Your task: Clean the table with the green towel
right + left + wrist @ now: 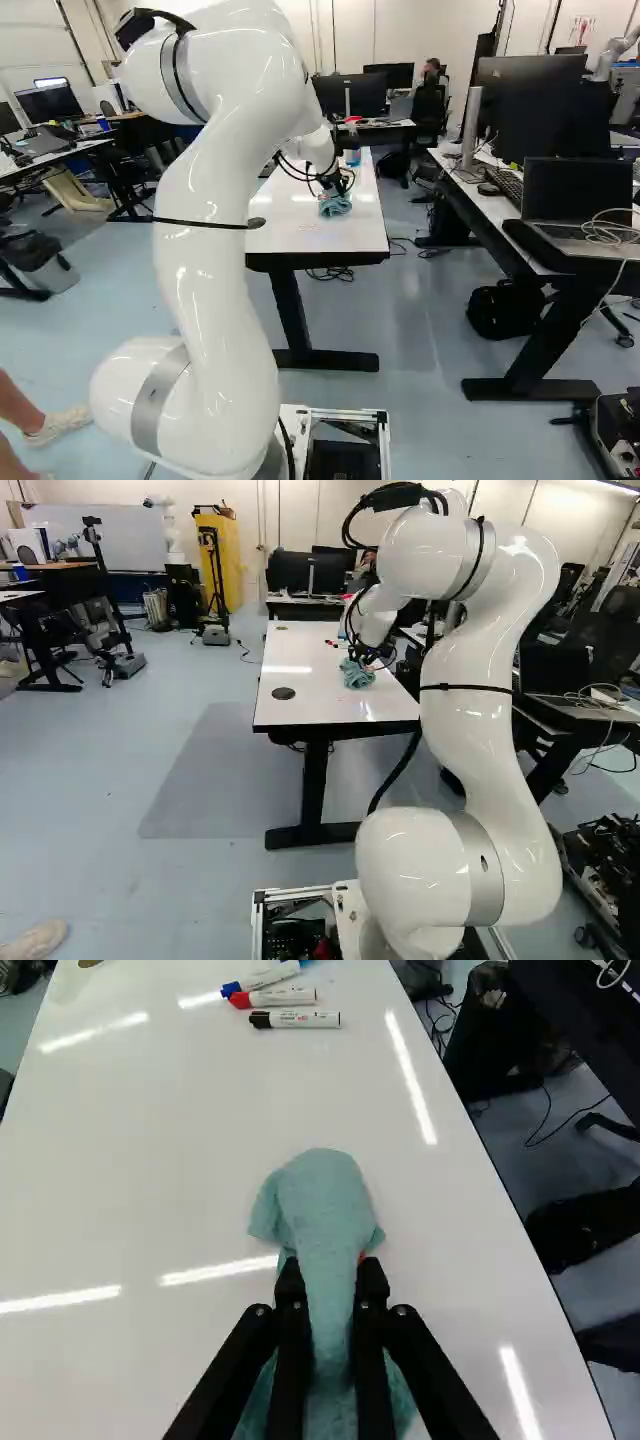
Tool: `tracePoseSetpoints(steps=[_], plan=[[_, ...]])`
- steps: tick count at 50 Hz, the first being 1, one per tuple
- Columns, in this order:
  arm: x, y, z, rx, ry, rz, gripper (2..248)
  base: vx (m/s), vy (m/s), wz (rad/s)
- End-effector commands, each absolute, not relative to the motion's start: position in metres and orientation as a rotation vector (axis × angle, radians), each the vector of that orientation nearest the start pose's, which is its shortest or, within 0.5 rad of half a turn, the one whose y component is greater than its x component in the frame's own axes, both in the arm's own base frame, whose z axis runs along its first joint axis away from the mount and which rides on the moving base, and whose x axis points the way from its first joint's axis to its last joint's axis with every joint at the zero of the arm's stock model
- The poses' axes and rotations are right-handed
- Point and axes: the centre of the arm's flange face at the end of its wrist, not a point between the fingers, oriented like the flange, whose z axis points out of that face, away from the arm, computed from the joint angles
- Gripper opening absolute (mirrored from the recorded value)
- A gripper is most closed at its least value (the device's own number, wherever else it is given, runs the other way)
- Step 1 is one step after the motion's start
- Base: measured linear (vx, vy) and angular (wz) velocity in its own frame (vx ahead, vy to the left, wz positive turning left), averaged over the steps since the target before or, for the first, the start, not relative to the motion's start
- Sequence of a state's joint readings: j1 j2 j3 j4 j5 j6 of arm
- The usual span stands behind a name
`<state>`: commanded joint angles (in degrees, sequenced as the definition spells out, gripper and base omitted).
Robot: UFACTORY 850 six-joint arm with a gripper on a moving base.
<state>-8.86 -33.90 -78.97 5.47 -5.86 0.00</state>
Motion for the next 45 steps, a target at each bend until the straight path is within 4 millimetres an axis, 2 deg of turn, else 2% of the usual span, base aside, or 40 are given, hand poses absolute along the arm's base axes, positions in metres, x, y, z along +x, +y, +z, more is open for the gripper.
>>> tracePoseSetpoints(steps=[45], plan=[[0.6690, -0.1028, 0.4194, -2.975, 0.364, -0.950, 47, 0.000, 0.000, 0.000]])
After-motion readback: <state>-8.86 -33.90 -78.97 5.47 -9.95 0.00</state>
